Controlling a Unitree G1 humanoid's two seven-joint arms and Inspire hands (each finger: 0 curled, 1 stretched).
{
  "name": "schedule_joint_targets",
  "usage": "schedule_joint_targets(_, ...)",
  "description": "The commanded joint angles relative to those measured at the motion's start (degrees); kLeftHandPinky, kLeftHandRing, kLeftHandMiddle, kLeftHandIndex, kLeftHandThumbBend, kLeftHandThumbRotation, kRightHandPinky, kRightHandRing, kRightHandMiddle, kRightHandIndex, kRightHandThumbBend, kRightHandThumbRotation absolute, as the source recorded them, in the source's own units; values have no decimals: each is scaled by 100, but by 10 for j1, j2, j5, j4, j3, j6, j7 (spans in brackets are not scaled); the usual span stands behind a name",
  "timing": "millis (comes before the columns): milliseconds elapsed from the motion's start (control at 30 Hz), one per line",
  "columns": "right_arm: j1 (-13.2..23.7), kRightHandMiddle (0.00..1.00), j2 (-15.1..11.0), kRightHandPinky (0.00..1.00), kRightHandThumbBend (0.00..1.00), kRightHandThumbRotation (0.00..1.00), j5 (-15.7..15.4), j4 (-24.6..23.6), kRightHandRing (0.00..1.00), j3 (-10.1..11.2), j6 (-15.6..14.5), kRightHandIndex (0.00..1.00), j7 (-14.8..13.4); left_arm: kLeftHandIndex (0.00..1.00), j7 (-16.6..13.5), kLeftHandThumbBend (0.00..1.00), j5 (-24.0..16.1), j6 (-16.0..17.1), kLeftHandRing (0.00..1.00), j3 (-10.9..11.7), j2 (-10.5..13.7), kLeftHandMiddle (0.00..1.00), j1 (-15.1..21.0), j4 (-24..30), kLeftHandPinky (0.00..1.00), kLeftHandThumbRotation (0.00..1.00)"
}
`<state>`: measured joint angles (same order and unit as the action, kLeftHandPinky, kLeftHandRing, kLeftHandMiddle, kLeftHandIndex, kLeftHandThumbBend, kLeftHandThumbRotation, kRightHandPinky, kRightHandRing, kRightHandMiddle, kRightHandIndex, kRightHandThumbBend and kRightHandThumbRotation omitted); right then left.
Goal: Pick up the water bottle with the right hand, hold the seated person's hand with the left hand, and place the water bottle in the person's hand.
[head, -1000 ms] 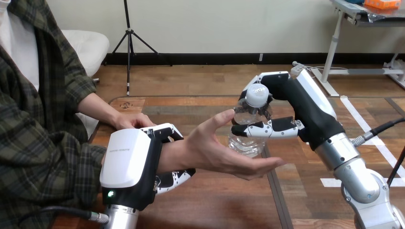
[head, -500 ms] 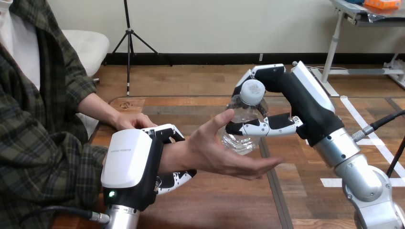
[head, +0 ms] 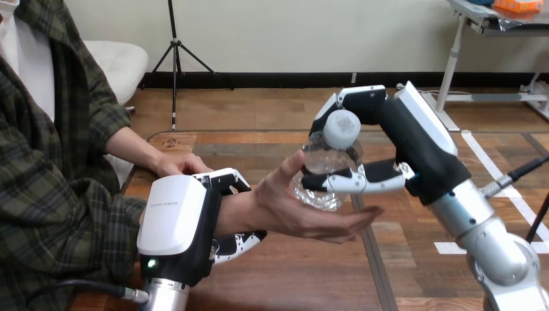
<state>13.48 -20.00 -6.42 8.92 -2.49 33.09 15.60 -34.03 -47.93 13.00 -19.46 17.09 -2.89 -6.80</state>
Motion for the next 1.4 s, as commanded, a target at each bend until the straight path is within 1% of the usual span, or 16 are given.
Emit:
schedule_joint_targets(0, 4, 42, 7, 34, 67, 0, 18, -47, 39, 0, 7, 40, 1, 42, 0, 85, -4, 33, 30, -21, -15, 36, 23, 26, 26, 0)
schedule_joint_targets(200, -7, 42, 6, 34, 66, 0, 24, -58, 39, 1, 18, 40, 6, 42, 0, 85, -3, 32, 31, -20, -14, 36, 24, 24, 26, 0)
schedule_joint_targets(433, -13, 42, 5, 34, 65, 0, 34, -61, 38, 2, 29, 40, 11, 42, -4, 86, -4, 34, 31, -19, -13, 36, 27, 20, 26, 0)
schedule_joint_targets(900, -22, 42, 3, 34, 65, 0, 44, -77, 38, 4, 22, 40, 19, 42, -2, 86, -5, 39, 31, -15, -11, 37, 30, 15, 27, 0)
schedule_joint_targets(1167, -24, 42, 3, 34, 66, 0, 43, -82, 38, 5, 20, 40, 21, 42, -3, 86, -4, 42, 32, -12, -12, 37, 31, 13, 27, 0)
schedule_joint_targets(1367, -20, 42, 5, 34, 67, 0, 43, -75, 38, 4, 28, 40, 20, 42, -3, 86, -5, 41, 32, -11, -12, 37, 31, 13, 27, 0)
